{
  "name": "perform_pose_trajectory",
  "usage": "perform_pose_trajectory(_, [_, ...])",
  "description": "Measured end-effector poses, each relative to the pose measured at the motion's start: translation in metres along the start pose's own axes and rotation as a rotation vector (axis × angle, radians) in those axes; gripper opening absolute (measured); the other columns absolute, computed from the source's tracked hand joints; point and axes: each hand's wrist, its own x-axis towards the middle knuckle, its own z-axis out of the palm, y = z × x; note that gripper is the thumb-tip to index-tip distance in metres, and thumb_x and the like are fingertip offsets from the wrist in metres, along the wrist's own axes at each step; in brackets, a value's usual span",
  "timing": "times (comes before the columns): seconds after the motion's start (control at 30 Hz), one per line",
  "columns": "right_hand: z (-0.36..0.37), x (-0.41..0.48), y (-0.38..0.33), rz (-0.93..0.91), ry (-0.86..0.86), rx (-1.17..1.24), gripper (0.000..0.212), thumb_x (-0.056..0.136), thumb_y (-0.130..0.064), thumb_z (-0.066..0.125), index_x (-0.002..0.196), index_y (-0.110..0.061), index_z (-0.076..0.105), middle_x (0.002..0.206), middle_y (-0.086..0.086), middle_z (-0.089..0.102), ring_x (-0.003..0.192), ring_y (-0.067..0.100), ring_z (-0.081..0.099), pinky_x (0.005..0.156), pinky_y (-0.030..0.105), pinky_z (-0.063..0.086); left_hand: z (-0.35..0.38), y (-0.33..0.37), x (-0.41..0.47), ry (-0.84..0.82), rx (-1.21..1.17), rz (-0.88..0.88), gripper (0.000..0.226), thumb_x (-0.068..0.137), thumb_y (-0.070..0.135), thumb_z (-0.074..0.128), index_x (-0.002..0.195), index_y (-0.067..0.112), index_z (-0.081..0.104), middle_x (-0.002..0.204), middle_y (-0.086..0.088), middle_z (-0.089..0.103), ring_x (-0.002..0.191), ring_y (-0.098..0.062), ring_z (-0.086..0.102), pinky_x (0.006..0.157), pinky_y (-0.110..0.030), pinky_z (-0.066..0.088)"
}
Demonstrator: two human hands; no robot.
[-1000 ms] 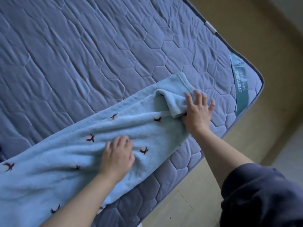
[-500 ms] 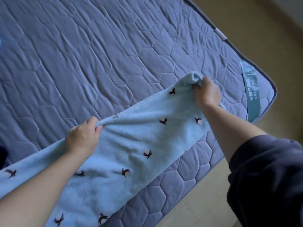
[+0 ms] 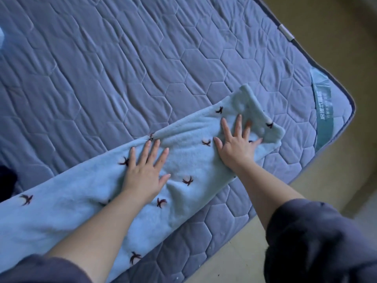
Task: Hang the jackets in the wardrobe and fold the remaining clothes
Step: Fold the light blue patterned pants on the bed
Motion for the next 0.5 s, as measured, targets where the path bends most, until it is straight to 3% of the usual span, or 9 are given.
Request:
perform_pose_trajectory(0.1, [0.005, -0.032, -0.011, -0.035, 0.071, 0.012, 0.062, 0.094, -0.061, 0.015, 0.15, -0.04, -0.002, 0.161, 0.001, -0.012, 0.146, 0.033, -0.011, 0.107, 0.071, 0.006, -0.003, -0.012, -0.032, -0.012, -0.049, 0.025, 0.081, 0.091, 0.063, 0.031, 0.148, 0.025, -0.012, 0.157, -0.005, -0.017, 0.147, -0.028, -0.007, 0.112, -0.058, -0.004])
perform_pose_trajectory(0.17, [0.013, -0.066, -0.02, -0.131, 0.043, -0.011, 0.061, 0.096, -0.058, 0.016, 0.151, -0.039, 0.0, 0.161, 0.0, -0.01, 0.146, 0.032, -0.012, 0.107, 0.071, 0.006, -0.004, -0.025, -0.071, -0.029, -0.032, 0.063, 0.082, 0.087, 0.062, 0.047, 0.151, 0.024, 0.014, 0.159, -0.007, 0.005, 0.147, -0.03, 0.01, 0.113, -0.059, 0.01])
perform_pose_trajectory(0.27, [0.032, -0.123, -0.041, -0.284, -0.018, -0.058, 0.059, 0.097, -0.055, 0.017, 0.151, -0.036, 0.001, 0.161, 0.002, -0.007, 0.147, 0.033, -0.009, 0.106, 0.073, 0.007, -0.001, -0.042, -0.131, -0.019, -0.032, 0.157, 0.082, 0.07, 0.057, 0.074, 0.138, 0.019, 0.049, 0.15, -0.01, 0.037, 0.137, -0.032, 0.038, 0.104, -0.062, 0.034])
perform_pose_trajectory(0.5, [0.074, -0.244, -0.138, -0.462, -0.194, -0.058, 0.06, 0.1, -0.048, 0.021, 0.151, -0.033, -0.006, 0.16, 0.005, -0.015, 0.144, 0.037, -0.017, 0.105, 0.074, -0.001, 0.024, -0.115, -0.254, -0.042, -0.046, 0.085, 0.071, 0.064, 0.049, 0.08, 0.124, 0.013, 0.064, 0.137, -0.013, 0.053, 0.123, -0.036, 0.053, 0.091, -0.065, 0.043])
